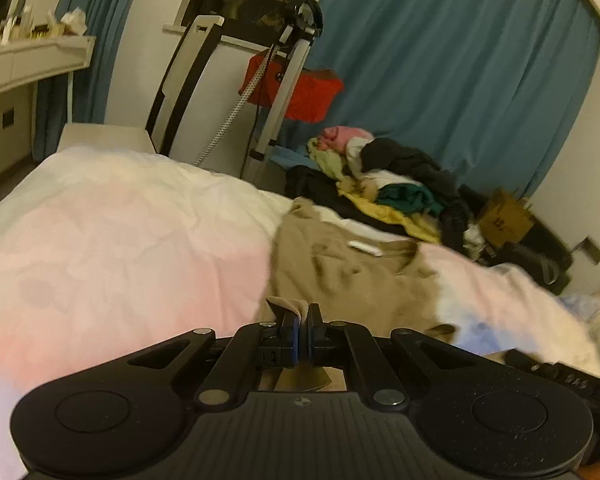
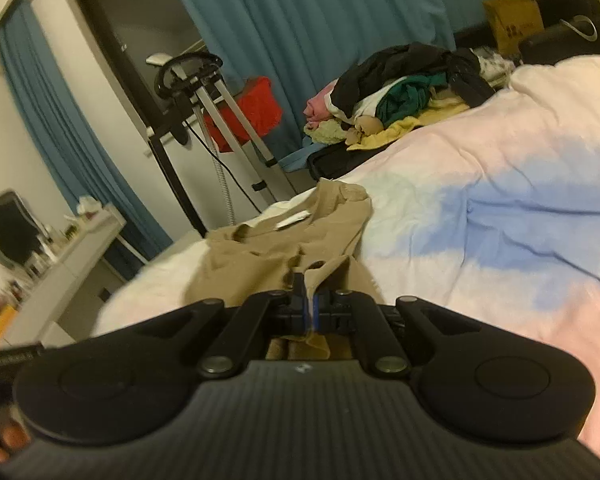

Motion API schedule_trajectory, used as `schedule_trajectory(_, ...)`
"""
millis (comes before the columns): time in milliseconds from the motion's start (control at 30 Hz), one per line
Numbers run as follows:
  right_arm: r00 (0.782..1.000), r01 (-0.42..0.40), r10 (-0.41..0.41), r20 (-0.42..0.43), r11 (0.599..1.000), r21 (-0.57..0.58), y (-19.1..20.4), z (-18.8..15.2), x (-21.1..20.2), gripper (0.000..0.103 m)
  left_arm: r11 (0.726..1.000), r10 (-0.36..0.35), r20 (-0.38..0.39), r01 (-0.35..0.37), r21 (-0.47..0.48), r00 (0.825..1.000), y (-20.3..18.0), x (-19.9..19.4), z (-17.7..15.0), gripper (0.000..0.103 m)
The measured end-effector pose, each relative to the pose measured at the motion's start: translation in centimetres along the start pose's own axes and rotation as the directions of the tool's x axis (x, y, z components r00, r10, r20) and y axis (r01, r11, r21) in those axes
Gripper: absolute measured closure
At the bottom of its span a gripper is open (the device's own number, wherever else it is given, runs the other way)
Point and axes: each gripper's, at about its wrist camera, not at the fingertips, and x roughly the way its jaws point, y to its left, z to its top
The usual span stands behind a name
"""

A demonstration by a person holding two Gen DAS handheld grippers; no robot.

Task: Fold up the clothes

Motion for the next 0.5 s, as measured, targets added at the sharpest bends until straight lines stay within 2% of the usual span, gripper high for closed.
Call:
schedule_trajectory(200, 0.998, 0.050, -0.046, 0.041, 0.995, -0.087, -0.4, -1.2, 4.4, 0.097, 0.994, 0.062, -0.036, -0.059, 0.091, 0.997, 0.7, 6.8, -1.3, 0.099)
schedule_trajectory(267, 0.997, 0.076, -0.073, 0.023, 0.989, -0.127, -0.3, -1.8, 5.9, 0.096, 0.993, 0.069, -0.052, -0.063, 0.101, 0.996, 1.0, 8.0, -1.8, 0.099)
schedule_trajectory(400, 0.991, 0.116, -0.123, -0.045, 0.985, -0.129, -1.2, -3.0, 8.1, 0.097, 0.990, 0.076, -0.059, -0.068, 0.121, 0.995, 1.1, 8.6, -2.3, 0.097)
schedule_trajectory(433, 0.990, 0.119, -0.127, -0.058, 0.985, -0.123, -1.4, -3.1, 8.3, 0.097, 0.989, 0.079, -0.054, -0.071, 0.130, 0.995, 0.9, 8.4, -2.3, 0.093)
schedule_trajectory(500, 0.989, 0.122, -0.129, -0.066, 0.986, -0.111, -1.4, -3.2, 8.1, 0.095, 0.988, 0.075, -0.043, -0.068, 0.141, 0.996, 0.4, 7.6, -2.2, 0.070)
